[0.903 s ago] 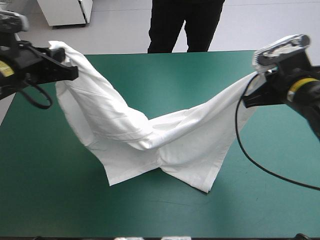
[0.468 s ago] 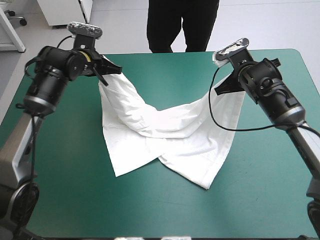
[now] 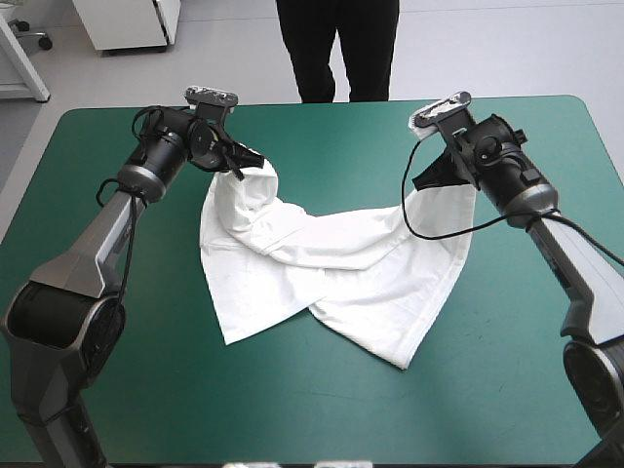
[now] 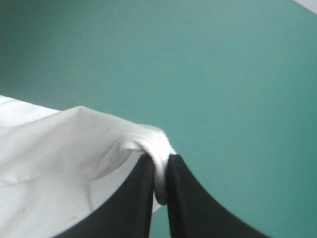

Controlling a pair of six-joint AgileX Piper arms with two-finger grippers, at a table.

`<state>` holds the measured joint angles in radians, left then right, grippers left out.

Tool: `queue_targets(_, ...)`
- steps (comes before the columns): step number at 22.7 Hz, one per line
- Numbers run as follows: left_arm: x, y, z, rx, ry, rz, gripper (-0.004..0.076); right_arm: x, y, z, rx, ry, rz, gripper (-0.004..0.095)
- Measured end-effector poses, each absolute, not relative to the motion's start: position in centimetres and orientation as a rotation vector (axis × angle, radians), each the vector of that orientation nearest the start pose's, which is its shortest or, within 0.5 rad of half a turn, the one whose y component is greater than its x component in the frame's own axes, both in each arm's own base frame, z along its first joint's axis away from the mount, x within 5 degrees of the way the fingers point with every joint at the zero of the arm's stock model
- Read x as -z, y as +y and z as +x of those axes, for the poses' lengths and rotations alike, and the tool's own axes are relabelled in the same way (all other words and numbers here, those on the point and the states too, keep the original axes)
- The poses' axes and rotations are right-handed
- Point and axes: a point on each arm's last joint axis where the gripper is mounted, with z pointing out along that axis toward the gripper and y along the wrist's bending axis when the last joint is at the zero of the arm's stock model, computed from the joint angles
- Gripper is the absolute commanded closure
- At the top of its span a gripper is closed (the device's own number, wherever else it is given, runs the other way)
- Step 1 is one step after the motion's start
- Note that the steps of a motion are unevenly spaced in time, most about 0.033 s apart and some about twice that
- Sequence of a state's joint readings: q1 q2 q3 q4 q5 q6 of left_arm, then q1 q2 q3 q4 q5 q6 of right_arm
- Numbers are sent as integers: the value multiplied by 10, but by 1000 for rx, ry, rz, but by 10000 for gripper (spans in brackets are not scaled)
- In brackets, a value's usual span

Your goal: Fold the cloth

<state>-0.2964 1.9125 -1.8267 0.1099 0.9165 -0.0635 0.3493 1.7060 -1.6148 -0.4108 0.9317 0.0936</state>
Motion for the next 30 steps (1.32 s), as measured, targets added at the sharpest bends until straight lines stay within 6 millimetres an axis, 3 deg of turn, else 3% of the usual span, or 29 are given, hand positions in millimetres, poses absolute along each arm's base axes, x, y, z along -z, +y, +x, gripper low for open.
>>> queue_targets(5,-322,-112,424,-9,2467,367,227,-341,96,376,301,2419,-450,302)
queue_targets(7,-323,-108,425,-6,2468,368,148,-341,89,378,304,2420,-422,210)
queue_targets(11,-340,-92,420,-14,2505,316,151,-363,59,370,313,2389,-304,210)
queue_targets(13,-364,-86,404,-14,2488,303,151,-387,52,353,291,2345,-265,209)
queue_targets(17,-441,-80,334,1,2382,333,151,-437,45,294,173,2293,-232,210)
queue_targets(21,-484,-81,264,36,2270,404,151,-477,36,236,101,2193,-200,210)
queue_targets(24,-483,-71,222,-2,2267,437,151,-499,29,195,59,2110,-178,210)
queue_targets(30,-443,-62,201,-42,2388,429,151,-511,23,168,44,2047,-165,212)
